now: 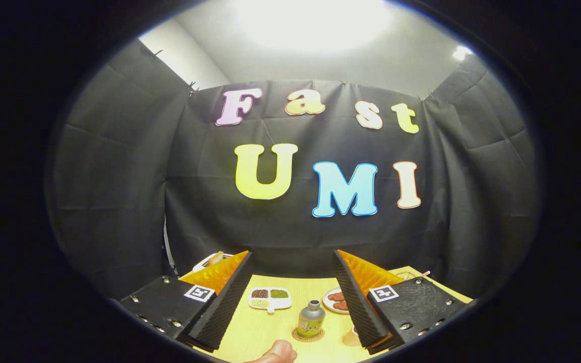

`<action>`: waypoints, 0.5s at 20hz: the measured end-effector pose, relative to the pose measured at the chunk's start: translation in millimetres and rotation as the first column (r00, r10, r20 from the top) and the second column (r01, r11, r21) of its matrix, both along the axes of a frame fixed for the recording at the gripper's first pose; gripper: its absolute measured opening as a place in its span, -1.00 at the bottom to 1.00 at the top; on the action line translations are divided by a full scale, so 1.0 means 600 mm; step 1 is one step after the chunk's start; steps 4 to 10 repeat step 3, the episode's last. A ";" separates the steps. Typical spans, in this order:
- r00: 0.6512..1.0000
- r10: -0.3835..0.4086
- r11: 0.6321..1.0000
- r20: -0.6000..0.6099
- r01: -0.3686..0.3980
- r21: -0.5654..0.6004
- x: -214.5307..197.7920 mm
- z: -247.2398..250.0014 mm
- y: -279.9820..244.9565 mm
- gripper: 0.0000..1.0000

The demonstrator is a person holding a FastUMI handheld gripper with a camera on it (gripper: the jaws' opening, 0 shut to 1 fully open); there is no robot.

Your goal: Take the bottle from table, then pour the juice into the cup, finally place the bottle on the coaster

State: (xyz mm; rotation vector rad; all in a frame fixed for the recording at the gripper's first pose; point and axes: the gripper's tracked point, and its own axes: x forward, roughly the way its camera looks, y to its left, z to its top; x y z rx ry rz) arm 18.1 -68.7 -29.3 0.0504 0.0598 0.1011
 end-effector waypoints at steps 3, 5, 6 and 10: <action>1.000 0.008 1.000 -0.003 -0.007 0.026 -0.005 -0.006 -0.019 0.92; 1.000 0.008 1.000 -0.003 -0.007 0.026 -0.005 -0.006 -0.019 0.92; 1.000 0.008 1.000 -0.003 -0.007 0.026 -0.005 -0.006 -0.019 0.92; 1.000 0.008 1.000 -0.003 -0.007 0.026 -0.005 -0.006 -0.019 0.92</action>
